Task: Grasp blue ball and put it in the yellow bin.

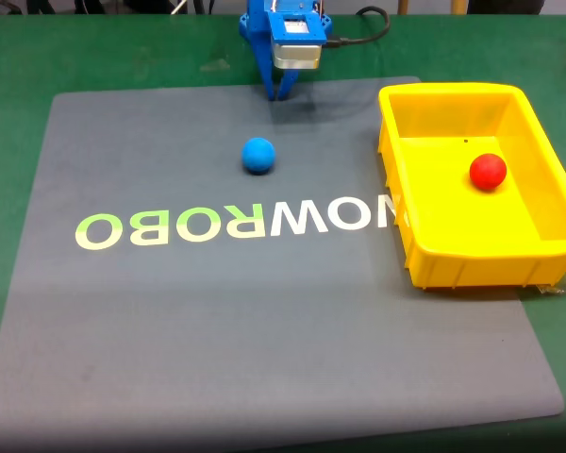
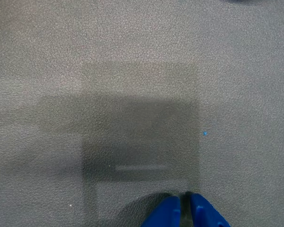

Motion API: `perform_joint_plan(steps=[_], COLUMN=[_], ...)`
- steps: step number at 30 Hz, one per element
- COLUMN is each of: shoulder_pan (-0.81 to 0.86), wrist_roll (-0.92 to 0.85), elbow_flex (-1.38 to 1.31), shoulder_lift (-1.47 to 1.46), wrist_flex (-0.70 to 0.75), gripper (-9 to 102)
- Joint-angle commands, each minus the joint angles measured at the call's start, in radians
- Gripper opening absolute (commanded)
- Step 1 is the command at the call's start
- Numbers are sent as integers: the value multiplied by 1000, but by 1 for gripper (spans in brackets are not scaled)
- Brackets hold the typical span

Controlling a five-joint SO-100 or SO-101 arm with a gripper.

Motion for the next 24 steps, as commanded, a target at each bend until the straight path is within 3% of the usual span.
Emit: perform_joint_plan(steps=[1,13,18,24], shoulder_pan=[-12,-14,91,175], wrist_roll=[2,41,0,-104], elbow_flex=[31,31,-18,-106], shoulder_lift=[11,9,9,-8], wrist_flex=[21,11,-58,-166], gripper=[0,1,25,31])
